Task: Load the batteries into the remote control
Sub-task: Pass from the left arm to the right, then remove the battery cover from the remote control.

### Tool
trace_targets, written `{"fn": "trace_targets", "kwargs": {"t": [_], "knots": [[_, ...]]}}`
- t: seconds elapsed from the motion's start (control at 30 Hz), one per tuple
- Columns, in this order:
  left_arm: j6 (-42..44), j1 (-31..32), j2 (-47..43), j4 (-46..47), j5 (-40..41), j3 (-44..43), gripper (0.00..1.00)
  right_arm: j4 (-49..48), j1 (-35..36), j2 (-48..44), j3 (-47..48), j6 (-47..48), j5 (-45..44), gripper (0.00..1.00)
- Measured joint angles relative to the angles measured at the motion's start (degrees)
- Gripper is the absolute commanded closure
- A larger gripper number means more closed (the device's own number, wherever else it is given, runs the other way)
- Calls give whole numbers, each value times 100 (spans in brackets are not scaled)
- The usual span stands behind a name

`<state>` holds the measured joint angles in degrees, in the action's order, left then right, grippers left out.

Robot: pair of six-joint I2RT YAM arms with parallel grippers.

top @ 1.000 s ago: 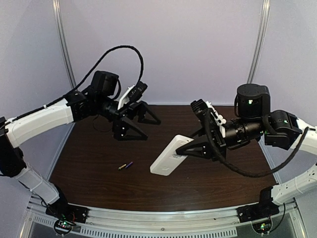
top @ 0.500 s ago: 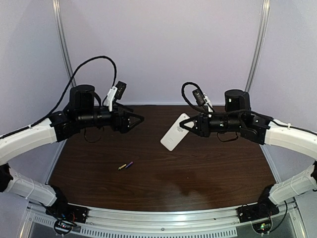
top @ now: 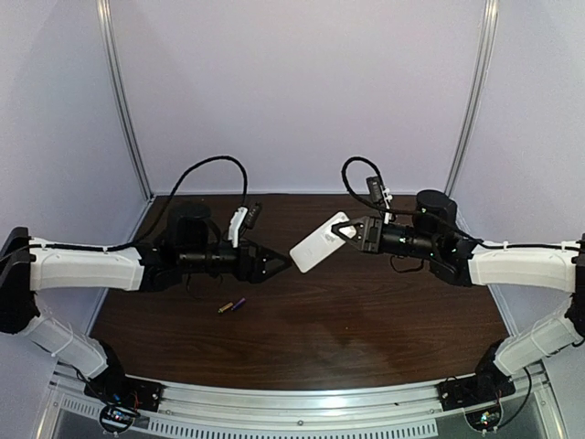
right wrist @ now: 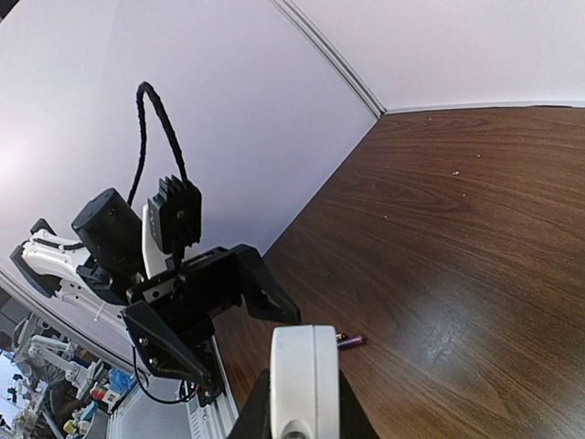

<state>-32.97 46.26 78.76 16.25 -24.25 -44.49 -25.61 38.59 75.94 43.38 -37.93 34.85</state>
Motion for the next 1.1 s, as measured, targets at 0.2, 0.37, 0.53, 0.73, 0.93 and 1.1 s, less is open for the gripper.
{"fn": "trace_targets", "kwargs": {"t": [0.2,0.37,0.53,0.73,0.93,1.1], "knots": [[-409,238,647,470,-68,-87,25,-455,87,101,-79,-299,-179,100],[-629,238,763,778,-142,-120,30,-557,260,101,-79,-302,-313,100],[-813,238,848,1082,-168,-201,42,-570,387,101,-79,-284,-463,100],[-1147,216,1075,1475,-186,-203,62,-573,431,98,-79,-251,-595,100],[-1403,131,1121,1786,-369,-195,74,-599,402,7,-79,-229,-595,100],[-1427,133,1121,1910,-385,-168,80,-588,402,-46,-81,-232,-597,100]]}}
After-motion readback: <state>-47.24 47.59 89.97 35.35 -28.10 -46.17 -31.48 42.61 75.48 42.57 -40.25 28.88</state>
